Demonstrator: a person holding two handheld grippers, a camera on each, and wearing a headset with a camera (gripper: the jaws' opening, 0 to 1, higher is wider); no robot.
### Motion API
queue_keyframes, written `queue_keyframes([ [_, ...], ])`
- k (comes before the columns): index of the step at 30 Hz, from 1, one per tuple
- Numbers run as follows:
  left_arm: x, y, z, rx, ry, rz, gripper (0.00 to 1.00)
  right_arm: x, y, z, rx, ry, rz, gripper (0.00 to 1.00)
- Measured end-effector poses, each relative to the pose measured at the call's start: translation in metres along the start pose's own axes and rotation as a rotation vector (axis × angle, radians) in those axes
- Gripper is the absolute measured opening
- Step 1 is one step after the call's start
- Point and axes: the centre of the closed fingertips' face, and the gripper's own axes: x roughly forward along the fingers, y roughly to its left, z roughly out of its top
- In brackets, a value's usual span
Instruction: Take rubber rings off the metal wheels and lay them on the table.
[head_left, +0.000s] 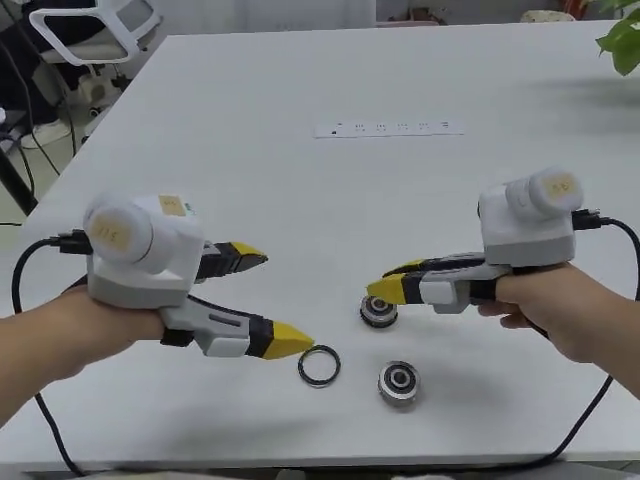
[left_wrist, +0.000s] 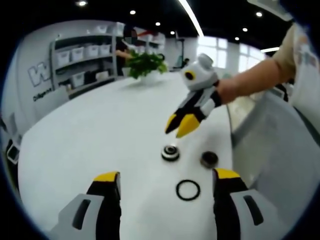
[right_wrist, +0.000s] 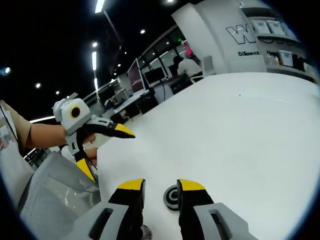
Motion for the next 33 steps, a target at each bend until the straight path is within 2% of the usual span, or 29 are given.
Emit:
queue_keyframes([
  [4, 0.007, 0.002, 0.004, 0.003, 0.0, -0.004, 0.74, -0.006, -0.009, 0.0, -0.006, -0.008, -0.024, 0.26],
  [11, 0.017, 0.004, 0.006, -0.004, 0.001, -0.011, 0.71, -0.013, -0.024, -0.008, -0.064, 0.018, -0.075, 0.28],
  [18, 0.028, 0.006, 0.006, -0.016, 0.005, -0.021, 0.67, -0.016, -0.033, -0.014, -0.091, 0.024, -0.099, 0.3],
  [20, 0.031, 0.009, 0.006, -0.023, 0.005, -0.026, 0.66, -0.016, -0.035, -0.016, -0.105, 0.03, -0.104, 0.3],
  [26, 0.041, 0.007, 0.005, -0.033, 0.008, -0.034, 0.62, -0.014, -0.038, -0.024, -0.134, 0.046, -0.107, 0.29],
  [33, 0.053, 0.005, 0.002, -0.043, 0.018, -0.049, 0.56, -0.007, -0.035, -0.035, -0.189, 0.089, -0.092, 0.27],
])
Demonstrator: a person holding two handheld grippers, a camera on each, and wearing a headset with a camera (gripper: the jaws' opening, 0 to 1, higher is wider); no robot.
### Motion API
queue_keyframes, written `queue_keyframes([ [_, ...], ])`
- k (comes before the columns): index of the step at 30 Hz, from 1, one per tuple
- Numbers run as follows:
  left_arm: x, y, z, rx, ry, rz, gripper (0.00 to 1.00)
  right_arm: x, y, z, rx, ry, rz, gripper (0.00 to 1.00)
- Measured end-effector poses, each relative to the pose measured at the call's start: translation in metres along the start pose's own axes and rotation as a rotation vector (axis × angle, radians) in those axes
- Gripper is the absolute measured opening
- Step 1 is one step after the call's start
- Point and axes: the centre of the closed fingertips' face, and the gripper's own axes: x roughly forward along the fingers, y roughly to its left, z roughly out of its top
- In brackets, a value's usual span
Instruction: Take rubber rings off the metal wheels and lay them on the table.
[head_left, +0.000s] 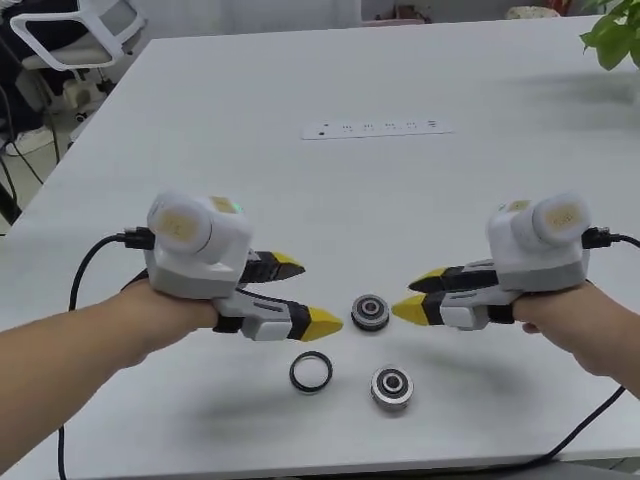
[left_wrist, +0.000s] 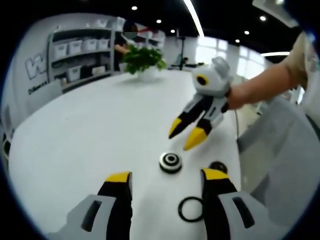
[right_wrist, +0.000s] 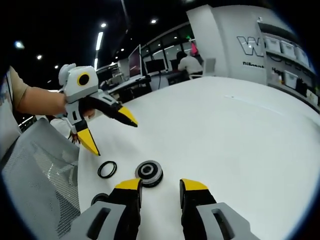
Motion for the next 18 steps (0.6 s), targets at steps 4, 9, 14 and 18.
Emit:
queue_keyframes([
  [4, 0.007, 0.0, -0.001, -0.013, 0.001, -0.007, 0.54, 0.005, 0.003, -0.006, -0.021, 0.021, 0.012, 0.26],
  [9, 0.015, -0.001, -0.001, -0.022, 0.003, -0.015, 0.49, 0.01, 0.002, -0.012, -0.052, 0.044, 0.021, 0.23],
  [14, 0.023, -0.003, -0.003, -0.03, 0.013, -0.025, 0.45, 0.014, 0.003, -0.012, -0.062, 0.044, 0.034, 0.21],
  [18, 0.029, -0.003, -0.003, -0.026, 0.022, -0.023, 0.43, 0.018, 0.005, -0.014, -0.079, 0.053, 0.04, 0.19],
])
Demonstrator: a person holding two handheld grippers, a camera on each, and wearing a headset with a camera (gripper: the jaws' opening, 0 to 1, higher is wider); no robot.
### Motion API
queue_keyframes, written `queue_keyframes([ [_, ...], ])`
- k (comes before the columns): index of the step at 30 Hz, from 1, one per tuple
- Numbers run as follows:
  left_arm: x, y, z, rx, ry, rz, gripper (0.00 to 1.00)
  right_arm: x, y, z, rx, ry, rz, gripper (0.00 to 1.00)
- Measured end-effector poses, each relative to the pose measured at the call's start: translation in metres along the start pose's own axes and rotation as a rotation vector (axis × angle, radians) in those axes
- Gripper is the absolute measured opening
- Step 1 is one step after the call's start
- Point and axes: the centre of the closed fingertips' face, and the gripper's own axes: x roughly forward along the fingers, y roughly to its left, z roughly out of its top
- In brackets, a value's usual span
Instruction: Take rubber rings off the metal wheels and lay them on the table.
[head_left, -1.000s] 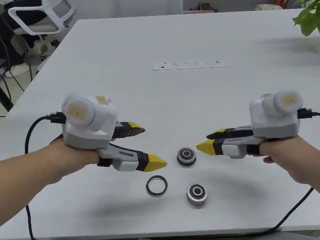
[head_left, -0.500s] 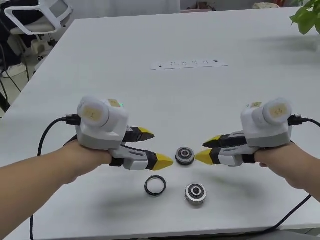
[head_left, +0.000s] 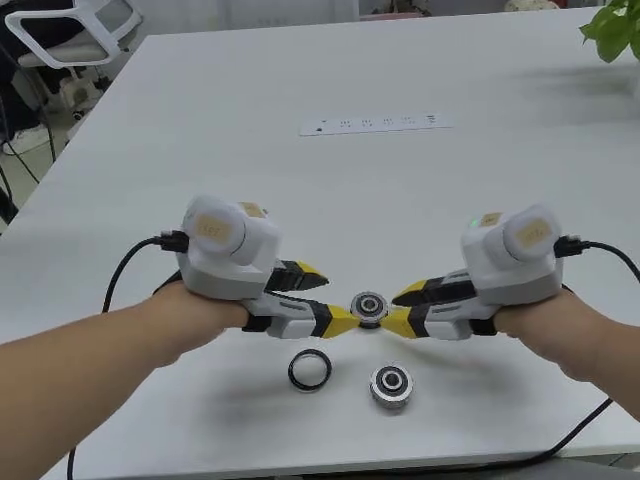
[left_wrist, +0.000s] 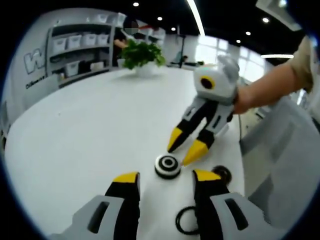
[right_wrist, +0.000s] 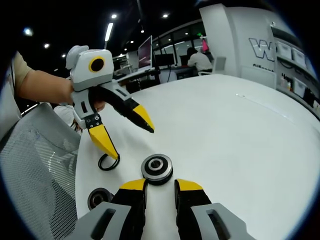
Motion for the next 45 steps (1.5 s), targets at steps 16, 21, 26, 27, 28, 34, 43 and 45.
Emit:
queue_keyframes([
  [16, 0.023, -0.009, 0.002, 0.029, 0.03, -0.029, 0.34, 0.002, 0.003, -0.003, -0.031, 0.007, 0.009, 0.13],
  [21, 0.027, -0.009, 0.0, 0.043, 0.044, -0.03, 0.29, 0.002, 0.004, -0.003, -0.028, 0.002, 0.009, 0.13],
  [26, 0.031, -0.012, 0.002, 0.05, 0.044, -0.033, 0.28, 0.002, 0.004, -0.003, -0.026, 0.002, 0.009, 0.13],
  [27, 0.032, -0.011, 0.002, 0.053, 0.043, -0.032, 0.27, 0.002, 0.004, -0.003, -0.025, 0.001, 0.009, 0.13],
  [28, 0.032, -0.011, 0.002, 0.054, 0.044, -0.03, 0.25, 0.002, 0.004, -0.003, -0.025, 0.001, 0.009, 0.13],
  [34, 0.033, -0.007, 0.002, 0.09, 0.049, -0.001, 0.18, 0.002, 0.005, -0.003, -0.017, -0.001, 0.009, 0.13],
  [43, 0.037, -0.005, 0.003, 0.158, 0.063, 0.03, 0.14, 0.002, 0.003, -0.003, 0.009, -0.008, 0.007, 0.11],
  [45, 0.035, -0.005, 0.003, 0.164, 0.061, 0.029, 0.14, 0.002, 0.003, -0.003, 0.017, -0.01, 0.009, 0.11],
])
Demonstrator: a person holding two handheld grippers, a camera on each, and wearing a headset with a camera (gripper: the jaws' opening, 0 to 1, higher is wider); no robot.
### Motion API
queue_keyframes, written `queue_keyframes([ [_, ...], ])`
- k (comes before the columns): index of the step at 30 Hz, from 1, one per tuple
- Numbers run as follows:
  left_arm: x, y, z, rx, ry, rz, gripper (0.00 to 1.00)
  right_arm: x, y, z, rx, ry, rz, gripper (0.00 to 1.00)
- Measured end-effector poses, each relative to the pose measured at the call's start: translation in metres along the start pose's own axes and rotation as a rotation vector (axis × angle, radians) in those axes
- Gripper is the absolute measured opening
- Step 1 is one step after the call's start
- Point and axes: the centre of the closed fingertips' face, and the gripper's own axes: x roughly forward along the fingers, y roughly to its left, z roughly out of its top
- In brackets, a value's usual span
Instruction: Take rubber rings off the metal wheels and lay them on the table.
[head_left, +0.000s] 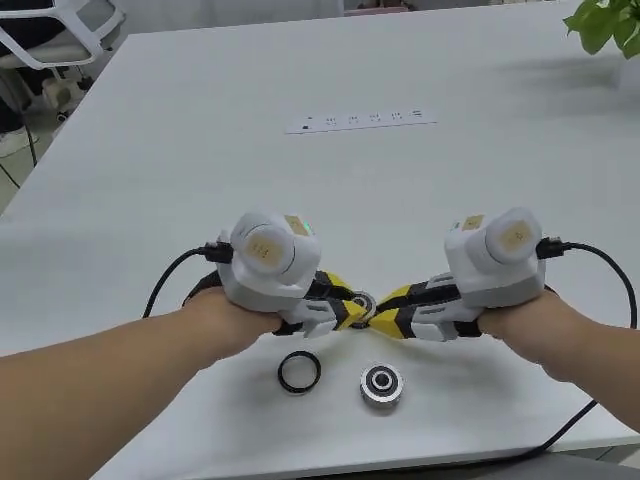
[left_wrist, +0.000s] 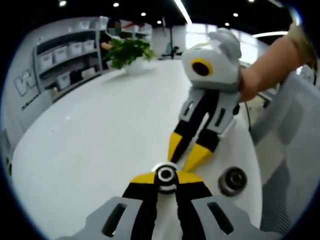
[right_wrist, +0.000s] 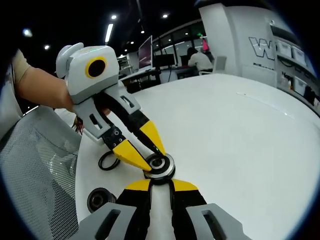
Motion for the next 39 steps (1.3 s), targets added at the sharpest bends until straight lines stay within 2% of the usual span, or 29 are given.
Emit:
queue_keyframes([
  [7, 0.0, 0.0, 0.001, -0.012, -0.011, 0.016, 0.14, -0.001, 0.0, -0.001, 0.012, -0.004, 0.0, 0.07],
  [11, 0.001, 0.001, 0.001, -0.035, -0.013, 0.022, 0.14, -0.002, -0.001, -0.002, 0.016, -0.004, -0.005, 0.01],
  [15, 0.001, 0.0, 0.0, -0.026, -0.007, 0.023, 0.14, -0.002, -0.003, -0.002, 0.037, -0.009, -0.012, 0.0],
  [18, 0.0, 0.0, 0.001, -0.038, -0.015, 0.028, 0.13, -0.003, -0.004, -0.002, 0.095, -0.025, -0.02, 0.0],
  [19, 0.0, 0.0, 0.0, -0.034, -0.017, 0.029, 0.13, -0.003, -0.005, -0.001, 0.146, -0.04, -0.017, 0.0],
  [21, 0.0, -0.001, 0.0, -0.027, -0.016, 0.032, 0.13, -0.004, -0.005, 0.0, 0.201, -0.065, -0.01, 0.0],
  [30, 0.0, -0.001, 0.0, -0.02, -0.017, 0.037, 0.13, -0.014, -0.01, 0.009, 0.342, -0.155, -0.012, 0.0],
  [35, 0.001, 0.0, 0.0, -0.02, -0.018, 0.047, 0.13, -0.012, -0.006, 0.012, 0.349, -0.163, -0.011, 0.0],
  [39, 0.001, -0.001, 0.0, -0.02, -0.017, 0.055, 0.13, -0.012, -0.003, 0.015, 0.385, -0.182, -0.002, 0.0],
])
